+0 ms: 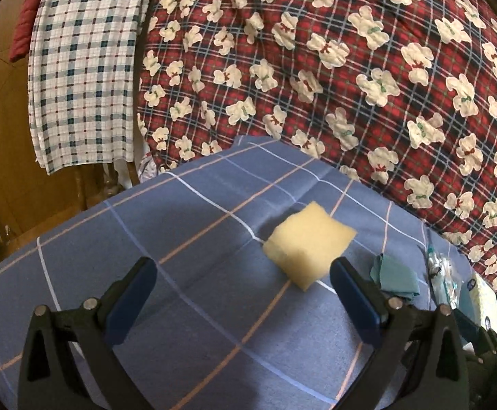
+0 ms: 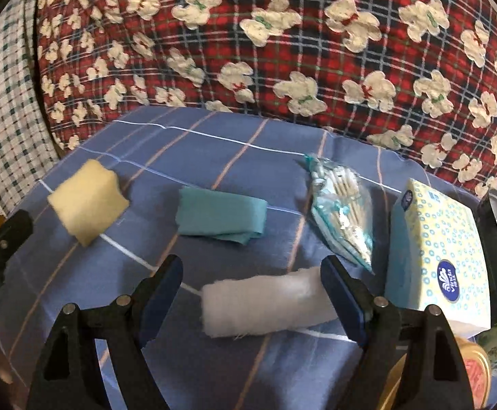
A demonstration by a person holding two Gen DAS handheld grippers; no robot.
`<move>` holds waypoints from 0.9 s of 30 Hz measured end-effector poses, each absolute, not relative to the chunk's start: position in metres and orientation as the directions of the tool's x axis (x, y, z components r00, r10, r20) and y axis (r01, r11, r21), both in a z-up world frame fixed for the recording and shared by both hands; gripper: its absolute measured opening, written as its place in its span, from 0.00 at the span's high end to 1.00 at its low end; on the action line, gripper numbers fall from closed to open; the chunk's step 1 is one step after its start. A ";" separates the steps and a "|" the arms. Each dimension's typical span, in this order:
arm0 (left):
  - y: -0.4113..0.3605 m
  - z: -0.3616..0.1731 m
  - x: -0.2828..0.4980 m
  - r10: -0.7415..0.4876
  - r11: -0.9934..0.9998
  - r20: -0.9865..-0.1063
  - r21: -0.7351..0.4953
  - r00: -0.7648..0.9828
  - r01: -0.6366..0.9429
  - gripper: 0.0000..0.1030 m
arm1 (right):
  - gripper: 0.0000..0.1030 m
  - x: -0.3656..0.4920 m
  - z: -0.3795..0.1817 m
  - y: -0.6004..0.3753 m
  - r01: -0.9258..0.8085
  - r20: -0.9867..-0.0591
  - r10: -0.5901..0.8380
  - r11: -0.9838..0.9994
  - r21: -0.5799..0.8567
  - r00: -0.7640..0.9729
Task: Organize soft objects
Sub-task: 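Move the left gripper to the yellow sponge while the right gripper approaches the white rolled towel, then grasp the yellow sponge with the left gripper while the right gripper grasps the white rolled towel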
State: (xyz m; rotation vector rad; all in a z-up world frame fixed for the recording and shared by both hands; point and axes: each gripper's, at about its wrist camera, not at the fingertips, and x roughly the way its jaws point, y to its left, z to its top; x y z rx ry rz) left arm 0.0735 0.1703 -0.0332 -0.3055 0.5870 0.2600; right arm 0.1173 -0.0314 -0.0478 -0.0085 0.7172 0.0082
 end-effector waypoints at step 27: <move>0.169 -0.042 0.086 0.120 0.927 -0.638 -0.201 0.760 -0.316 0.00 | 0.23 0.079 -0.034 -0.051 -0.090 -0.514 0.164 0.982 0.166 0.842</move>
